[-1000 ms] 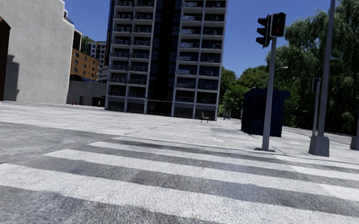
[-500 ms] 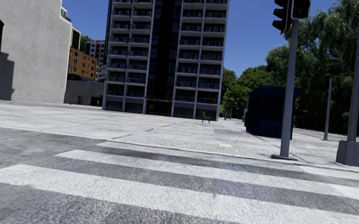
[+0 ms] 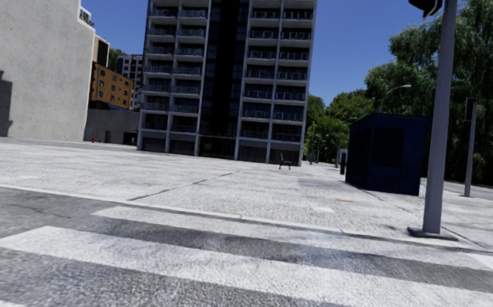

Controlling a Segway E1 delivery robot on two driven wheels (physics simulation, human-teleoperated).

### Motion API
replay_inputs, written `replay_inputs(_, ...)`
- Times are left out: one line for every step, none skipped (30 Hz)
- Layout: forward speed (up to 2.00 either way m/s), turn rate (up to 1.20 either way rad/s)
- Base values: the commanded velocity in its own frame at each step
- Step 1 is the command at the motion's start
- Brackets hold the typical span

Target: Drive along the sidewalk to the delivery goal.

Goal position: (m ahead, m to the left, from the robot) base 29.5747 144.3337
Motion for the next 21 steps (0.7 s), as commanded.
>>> replay_inputs(2.00,0.00)
replay_inputs(2.00,0.00)
replay_inputs(2.00,0.00)
replay_inputs(2.00,0.00)
replay_inputs(2.00,0.00)
replay_inputs(2.00,0.00)
replay_inputs(2.00,0.00)
replay_inputs(2.00,0.00)
replay_inputs(2.00,0.00)
replay_inputs(2.00,0.00)
replay_inputs(2.00,0.00)
replay_inputs(2.00,0.00)
replay_inputs(2.00,0.00)
replay_inputs(2.00,0.00)
replay_inputs(2.00,0.00)
replay_inputs(2.00,0.00)
replay_inputs(2.00,0.00)
replay_inputs(2.00,0.00)
replay_inputs(2.00,0.00)
replay_inputs(2.00,0.00)
replay_inputs(2.00,0.00)
